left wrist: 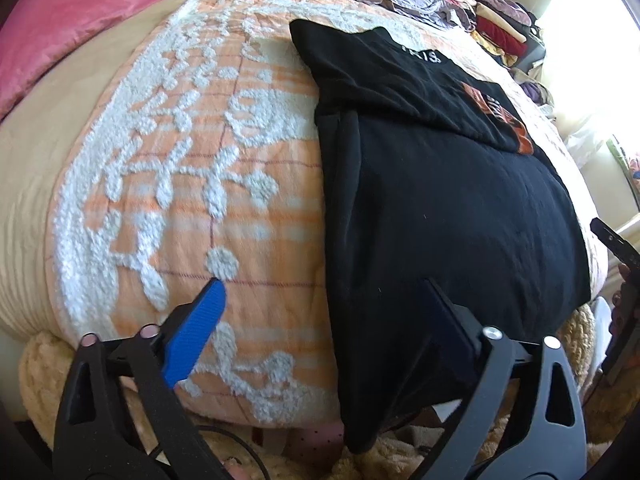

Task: Fold small clothes
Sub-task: 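Move both grippers down to the hem edge of the black sweatshirt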

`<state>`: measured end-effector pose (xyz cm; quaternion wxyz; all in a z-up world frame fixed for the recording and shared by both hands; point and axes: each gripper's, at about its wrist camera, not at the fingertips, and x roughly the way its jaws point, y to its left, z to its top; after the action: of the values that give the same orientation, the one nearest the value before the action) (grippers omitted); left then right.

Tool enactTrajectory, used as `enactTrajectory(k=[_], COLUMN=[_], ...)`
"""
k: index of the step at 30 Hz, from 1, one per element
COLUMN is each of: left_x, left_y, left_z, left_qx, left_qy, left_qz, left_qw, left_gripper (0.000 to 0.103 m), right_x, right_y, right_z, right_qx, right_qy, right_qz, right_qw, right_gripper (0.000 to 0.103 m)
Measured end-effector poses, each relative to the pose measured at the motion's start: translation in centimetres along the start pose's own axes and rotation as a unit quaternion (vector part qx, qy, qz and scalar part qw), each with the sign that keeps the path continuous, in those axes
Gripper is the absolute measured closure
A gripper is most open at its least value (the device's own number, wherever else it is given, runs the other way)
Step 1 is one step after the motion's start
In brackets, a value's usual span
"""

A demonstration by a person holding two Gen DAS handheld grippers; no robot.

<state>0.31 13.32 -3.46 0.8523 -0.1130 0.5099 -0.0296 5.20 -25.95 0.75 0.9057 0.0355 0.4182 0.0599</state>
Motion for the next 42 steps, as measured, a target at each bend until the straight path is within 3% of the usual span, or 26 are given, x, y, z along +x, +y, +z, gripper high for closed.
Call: enactTrajectory(k=[5, 11, 22, 33, 42], left_x=[0.1, 0.3, 1.3, 1.6, 1.9], left_y=[-0.3, -0.7, -3.2, -2.9, -3.1], left_z=[-1.0, -2.0, -5.0, -6.5, -7.1], left_qx=[0.001, -0.005, 0.030, 0.018, 0.023], left_qy=[0.014, 0.027, 0.060, 0.084, 0.098], left_qz=[-0.014, -0.025, -0.035, -0.044, -0.042], left_qw=[0.9998, 0.9993, 0.9971, 0.9953, 0.9940], left_gripper=[0.050, 0.061, 0.062, 0.062, 0.062], right_x=[-0.1, -0.2, -0.2, 0.1, -0.1], right_y=[-0.6, -1.0, -1.5, -2.5, -4.3], right_z=[-0.3, -0.6, -1.7, -3.4, -5.5], right_qx=[0.006, 0.008, -0.003, -0.021, -0.005], right_qy=[0.001, 0.001, 0.015, 0.039, 0.065], right_qz=[-0.005, -0.009, -0.020, -0.034, -0.005], right_qw=[1.000, 1.000, 1.000, 0.998, 0.998], right_gripper=[0.005, 0.005, 0.005, 0.005, 0.005])
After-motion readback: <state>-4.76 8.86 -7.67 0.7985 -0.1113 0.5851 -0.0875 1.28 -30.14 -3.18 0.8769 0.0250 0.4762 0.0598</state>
